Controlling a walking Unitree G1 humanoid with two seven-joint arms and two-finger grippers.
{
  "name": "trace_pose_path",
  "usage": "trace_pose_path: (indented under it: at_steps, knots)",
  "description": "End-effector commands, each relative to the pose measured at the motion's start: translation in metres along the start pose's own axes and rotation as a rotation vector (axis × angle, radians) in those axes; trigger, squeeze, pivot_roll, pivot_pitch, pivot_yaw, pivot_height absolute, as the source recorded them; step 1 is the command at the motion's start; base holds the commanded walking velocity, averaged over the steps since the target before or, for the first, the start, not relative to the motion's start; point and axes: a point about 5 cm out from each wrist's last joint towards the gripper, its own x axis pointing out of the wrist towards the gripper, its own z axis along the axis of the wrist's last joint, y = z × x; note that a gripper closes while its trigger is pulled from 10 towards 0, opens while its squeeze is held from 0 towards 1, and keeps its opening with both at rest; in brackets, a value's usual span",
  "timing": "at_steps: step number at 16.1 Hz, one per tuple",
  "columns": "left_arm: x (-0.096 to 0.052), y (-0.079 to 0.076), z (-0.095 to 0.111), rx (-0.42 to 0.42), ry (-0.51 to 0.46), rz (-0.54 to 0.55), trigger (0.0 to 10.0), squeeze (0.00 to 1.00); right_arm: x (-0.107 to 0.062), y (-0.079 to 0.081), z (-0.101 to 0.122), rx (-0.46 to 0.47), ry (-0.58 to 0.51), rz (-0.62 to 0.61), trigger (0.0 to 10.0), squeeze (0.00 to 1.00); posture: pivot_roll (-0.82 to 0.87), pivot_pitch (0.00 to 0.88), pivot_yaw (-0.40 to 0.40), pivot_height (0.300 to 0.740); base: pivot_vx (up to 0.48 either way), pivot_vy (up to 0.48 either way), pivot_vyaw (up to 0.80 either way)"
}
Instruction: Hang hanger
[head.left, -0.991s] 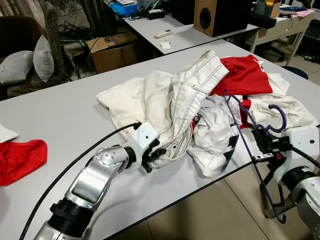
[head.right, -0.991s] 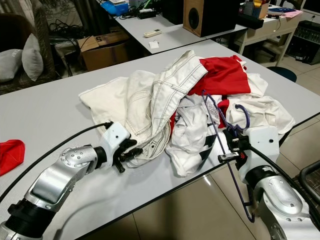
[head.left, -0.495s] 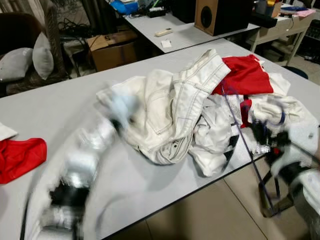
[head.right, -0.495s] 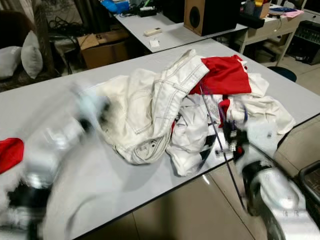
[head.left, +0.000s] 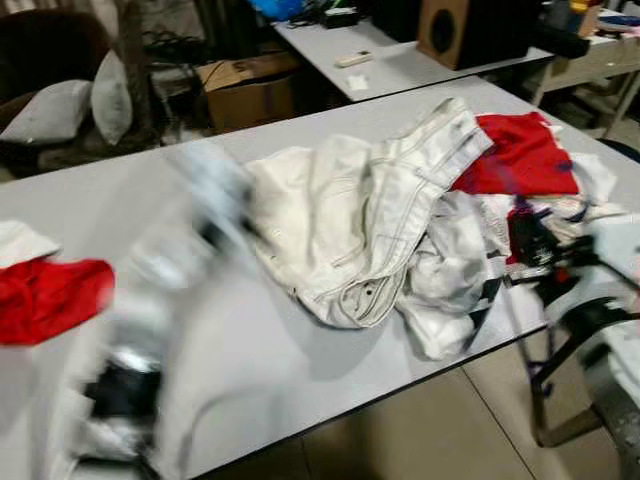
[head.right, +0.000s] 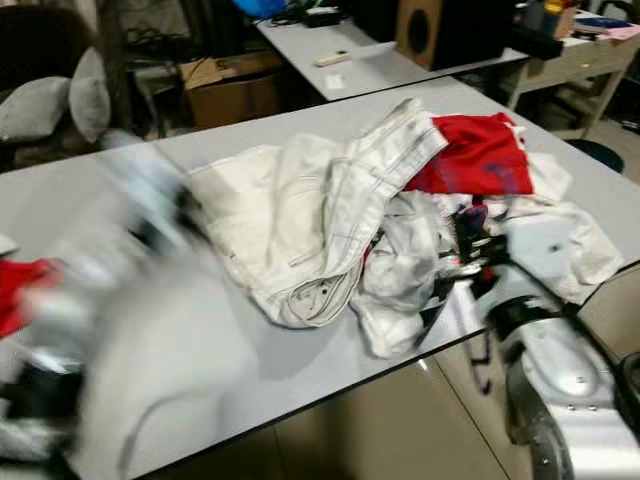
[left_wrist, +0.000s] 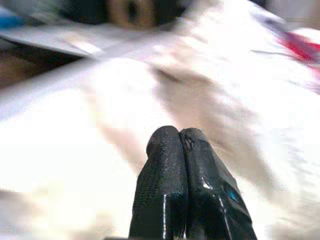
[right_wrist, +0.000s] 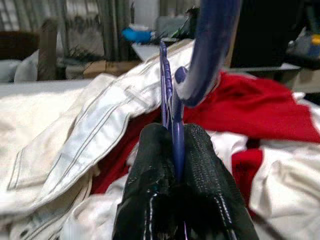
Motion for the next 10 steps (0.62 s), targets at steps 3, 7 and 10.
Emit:
trace_pose_path:
  at_steps: [3, 7, 10]
  knots:
    - [0.012, -0.034, -0.014, 0.006, 0.026, -0.205, 10.0, 1.0, -0.008, -0.006, -0.013, -0.017, 0.086, -0.051, 10.0, 0.0, -0.15, 0.0, 0.106, 0.74, 0.0, 0.0, 0.0]
    - [0.023, -0.051, -0.033, 0.015, 0.102, -0.277, 10.0, 1.0, -0.023, -0.008, -0.032, -0.046, 0.213, -0.051, 10.0, 0.0, -0.18, 0.0, 0.115, 0.74, 0.0, 0.0, 0.0]
    - [0.032, -0.053, -0.035, 0.06, 0.102, -0.305, 10.0, 1.0, -0.03, -0.011, -0.033, -0.059, 0.241, -0.061, 10.0, 0.0, -0.19, 0.0, 0.106, 0.74, 0.0, 0.0, 0.0]
